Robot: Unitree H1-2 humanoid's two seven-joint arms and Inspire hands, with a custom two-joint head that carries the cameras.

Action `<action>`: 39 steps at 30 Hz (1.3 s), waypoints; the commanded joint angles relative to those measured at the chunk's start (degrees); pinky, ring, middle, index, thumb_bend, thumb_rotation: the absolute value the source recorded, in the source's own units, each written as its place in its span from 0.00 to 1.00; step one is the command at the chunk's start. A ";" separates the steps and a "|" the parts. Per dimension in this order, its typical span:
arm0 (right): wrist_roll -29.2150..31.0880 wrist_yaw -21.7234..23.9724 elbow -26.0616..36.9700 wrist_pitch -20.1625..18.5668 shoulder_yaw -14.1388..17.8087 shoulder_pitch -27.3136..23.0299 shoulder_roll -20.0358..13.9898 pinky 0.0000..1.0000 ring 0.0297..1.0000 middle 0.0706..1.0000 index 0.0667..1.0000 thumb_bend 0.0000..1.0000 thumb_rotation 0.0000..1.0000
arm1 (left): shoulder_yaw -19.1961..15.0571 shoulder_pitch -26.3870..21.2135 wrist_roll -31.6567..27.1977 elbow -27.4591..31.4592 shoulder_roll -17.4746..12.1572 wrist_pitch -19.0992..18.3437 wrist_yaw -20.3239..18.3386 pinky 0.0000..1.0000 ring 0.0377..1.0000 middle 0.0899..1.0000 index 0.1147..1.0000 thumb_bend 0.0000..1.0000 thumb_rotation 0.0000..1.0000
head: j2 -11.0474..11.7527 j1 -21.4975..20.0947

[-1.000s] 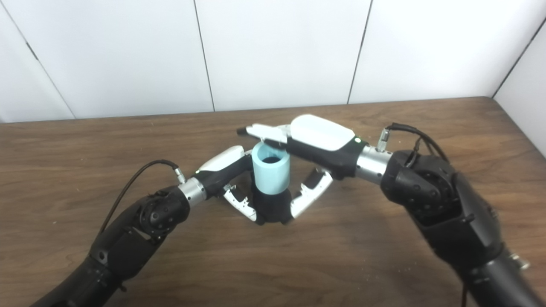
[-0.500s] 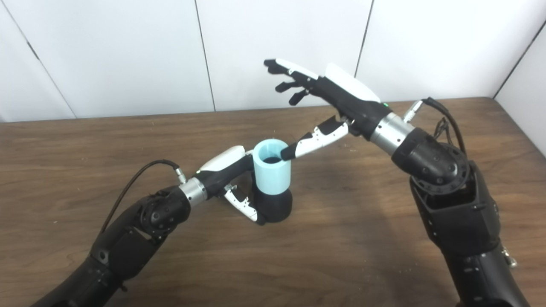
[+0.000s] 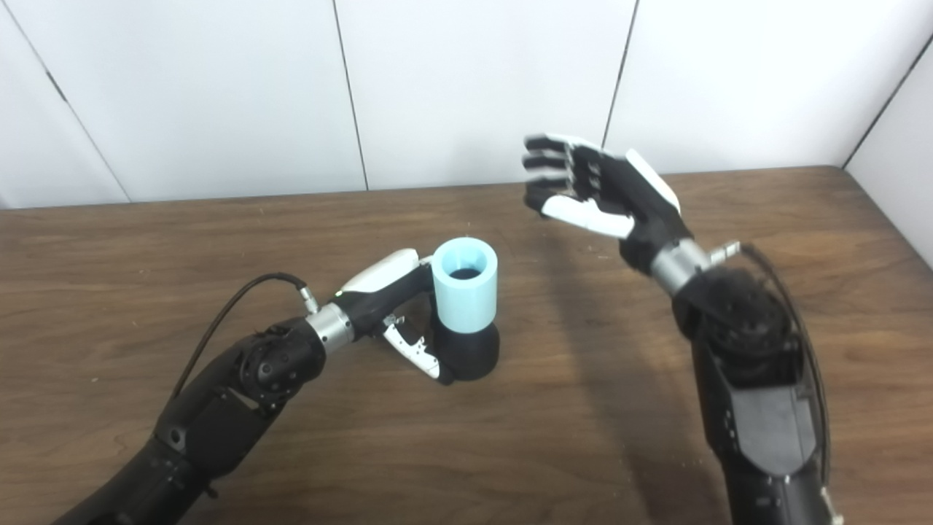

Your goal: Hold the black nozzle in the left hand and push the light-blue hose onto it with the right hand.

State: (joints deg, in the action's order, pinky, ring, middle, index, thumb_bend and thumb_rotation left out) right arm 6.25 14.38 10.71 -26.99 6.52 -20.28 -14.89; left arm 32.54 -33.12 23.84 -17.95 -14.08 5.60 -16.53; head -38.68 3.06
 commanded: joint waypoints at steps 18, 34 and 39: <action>22.28 -18.13 -0.50 0.08 -12.65 0.31 -10.28 0.55 0.64 0.72 0.74 0.52 0.33 | -0.49 3.99 2.39 -1.67 -1.67 -3.94 -2.89 1.00 0.66 0.59 0.59 0.78 0.05 | 1.27 1.37; 20.98 -18.92 -0.31 0.08 -12.11 1.23 -9.94 0.56 0.65 0.73 0.75 0.52 0.34 | -16.94 7.38 -5.36 11.03 -3.02 -9.41 -1.25 1.00 1.00 1.00 1.00 1.00 0.21 | 1.06 -0.14; 19.03 -17.79 -0.11 0.11 -10.79 1.74 -8.74 0.54 0.65 0.74 0.75 0.53 0.35 | -23.75 8.95 -11.60 11.85 -1.48 -6.46 1.13 0.90 0.91 0.90 0.93 0.71 0.08 | 1.46 -0.55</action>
State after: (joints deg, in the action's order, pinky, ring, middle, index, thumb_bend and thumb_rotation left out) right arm 26.12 -4.03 9.15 -27.26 -5.45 -17.17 -23.41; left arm 10.12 -23.55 14.42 -8.16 -16.30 -2.92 -17.51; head -37.53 2.90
